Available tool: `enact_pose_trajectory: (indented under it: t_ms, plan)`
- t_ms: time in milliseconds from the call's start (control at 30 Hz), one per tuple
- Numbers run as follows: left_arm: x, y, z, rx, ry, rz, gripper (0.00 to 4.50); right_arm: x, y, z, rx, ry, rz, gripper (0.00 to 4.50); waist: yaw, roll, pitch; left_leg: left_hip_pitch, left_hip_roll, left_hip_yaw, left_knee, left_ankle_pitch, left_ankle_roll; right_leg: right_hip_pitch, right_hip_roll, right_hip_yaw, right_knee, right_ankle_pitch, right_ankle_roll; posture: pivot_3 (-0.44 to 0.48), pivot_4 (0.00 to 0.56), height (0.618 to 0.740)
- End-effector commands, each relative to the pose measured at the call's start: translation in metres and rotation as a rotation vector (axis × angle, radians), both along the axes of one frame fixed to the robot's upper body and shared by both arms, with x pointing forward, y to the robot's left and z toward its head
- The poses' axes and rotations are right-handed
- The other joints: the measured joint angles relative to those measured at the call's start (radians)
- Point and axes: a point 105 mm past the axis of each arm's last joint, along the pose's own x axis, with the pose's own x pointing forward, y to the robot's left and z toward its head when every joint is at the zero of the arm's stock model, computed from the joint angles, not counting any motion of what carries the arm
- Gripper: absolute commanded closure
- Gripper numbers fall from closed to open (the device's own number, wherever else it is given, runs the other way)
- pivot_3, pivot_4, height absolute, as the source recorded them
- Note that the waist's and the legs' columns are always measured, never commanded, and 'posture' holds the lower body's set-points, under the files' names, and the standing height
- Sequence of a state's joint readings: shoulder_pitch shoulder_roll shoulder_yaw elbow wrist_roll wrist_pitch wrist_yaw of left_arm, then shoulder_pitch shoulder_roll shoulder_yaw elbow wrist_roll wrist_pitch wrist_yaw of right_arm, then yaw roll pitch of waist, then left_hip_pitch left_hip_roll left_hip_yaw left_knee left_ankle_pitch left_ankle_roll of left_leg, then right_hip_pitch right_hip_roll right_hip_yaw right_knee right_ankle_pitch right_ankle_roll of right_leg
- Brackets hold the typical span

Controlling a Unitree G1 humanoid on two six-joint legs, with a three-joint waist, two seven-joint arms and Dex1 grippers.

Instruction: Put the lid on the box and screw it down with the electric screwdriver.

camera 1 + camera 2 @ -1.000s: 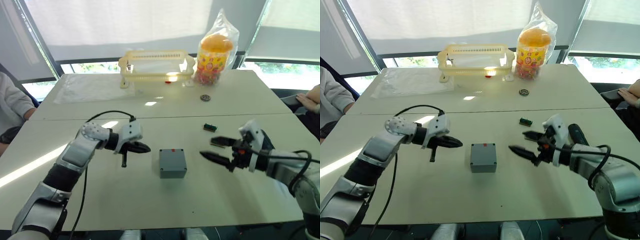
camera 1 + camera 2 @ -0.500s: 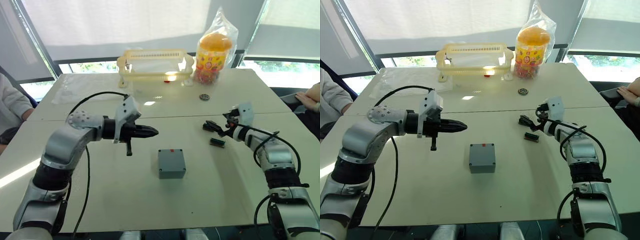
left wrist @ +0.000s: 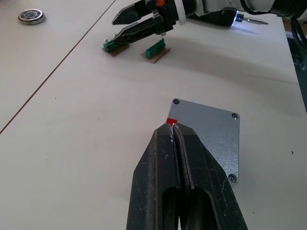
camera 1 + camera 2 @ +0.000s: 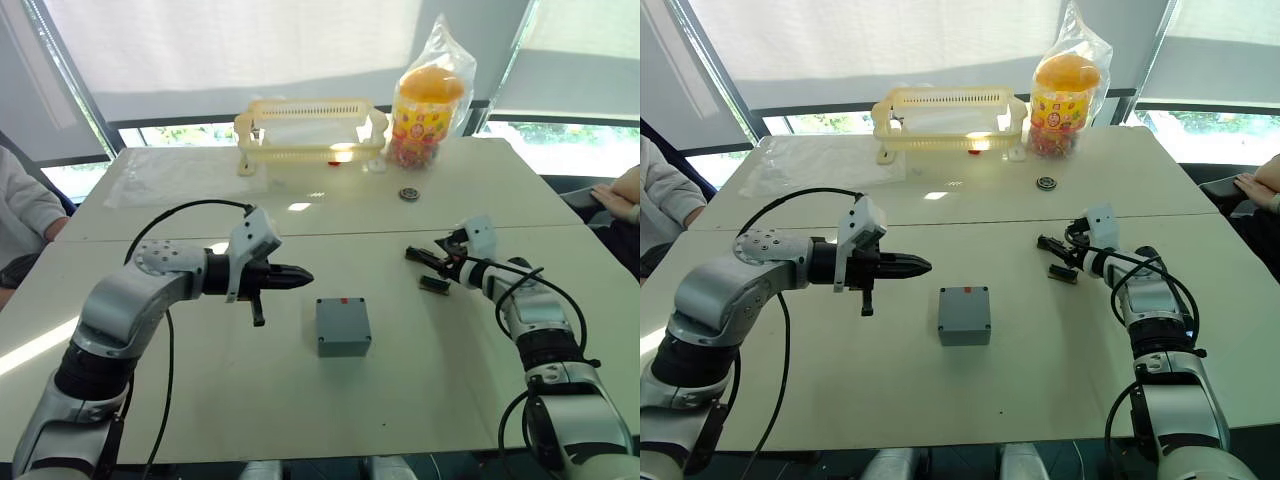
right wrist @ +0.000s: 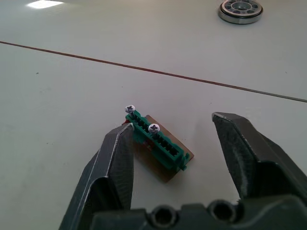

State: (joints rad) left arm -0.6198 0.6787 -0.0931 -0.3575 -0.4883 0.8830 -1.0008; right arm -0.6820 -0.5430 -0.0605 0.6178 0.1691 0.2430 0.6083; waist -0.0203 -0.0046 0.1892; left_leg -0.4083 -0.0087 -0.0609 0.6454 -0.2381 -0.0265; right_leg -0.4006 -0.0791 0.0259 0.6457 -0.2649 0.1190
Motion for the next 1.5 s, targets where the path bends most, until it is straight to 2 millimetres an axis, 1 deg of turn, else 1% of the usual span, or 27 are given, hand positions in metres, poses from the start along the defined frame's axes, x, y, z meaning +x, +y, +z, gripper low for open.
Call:
enact_pose_trajectory:
  t_ms: [33,167,267,333,700,967,1500]
  plan:
    - [-0.003,0.0,0.003,0.007,-0.032,-0.014,4.5,0.004,0.003,0.012,0.012,-0.048,0.007,1.83,0.0,0.0,0.0,0.0,0.0,0.0,0.0,0.0,0.0,0.0,0.0,0.0,0.0,0.0,0.0,0.0,0.15,0.74]
    - [-0.003,0.001,0.001,0.013,-0.033,-0.013,4.5,0.006,0.004,0.011,0.018,-0.047,0.004,1.83,0.001,0.0,0.0,0.0,0.0,0.0,0.0,0.0,0.0,0.0,0.0,0.0,0.0,0.0,0.0,0.0,0.15,0.74]
    - [-0.003,0.002,-0.001,0.021,-0.033,-0.013,4.5,0.006,0.005,0.009,0.016,-0.044,0.002,2.65,0.0,0.0,0.0,0.0,0.0,0.0,0.0,0.0,0.0,0.0,0.0,0.0,0.0,0.0,0.0,0.0,0.15,0.74]
    - [-0.003,0.003,-0.003,0.026,-0.03,-0.013,4.5,0.006,0.005,0.009,0.021,-0.045,0.0,3.66,0.0,0.0,0.0,0.0,0.0,0.0,0.0,0.0,0.0,0.0,0.0,0.0,0.0,0.0,0.0,0.0,0.15,0.74]
    - [-0.003,0.003,-0.01,0.053,-0.034,-0.017,4.5,0.004,0.004,0.008,0.021,-0.044,0.001,3.66,0.0,0.0,0.0,0.0,0.0,0.0,0.0,0.0,0.0,0.0,0.0,0.0,0.0,0.0,0.0,0.0,0.15,0.74]
    - [-0.004,0.004,-0.017,0.073,-0.036,-0.026,4.5,0.005,0.006,0.013,0.039,-0.063,0.003,3.66,0.0,0.0,0.0,0.0,0.0,0.0,0.0,0.0,0.0,0.0,0.0,0.0,0.0,0.0,0.0,0.0,0.15,0.74]
    - [-0.005,0.006,-0.027,0.109,-0.036,-0.033,4.5,0.01,0.009,0.018,0.056,-0.081,-0.006,3.66,0.0,0.0,0.0,0.0,0.0,0.0,0.0,0.0,0.0,0.0,0.0,0.0,0.0,0.0,0.0,0.0,0.15,0.74]
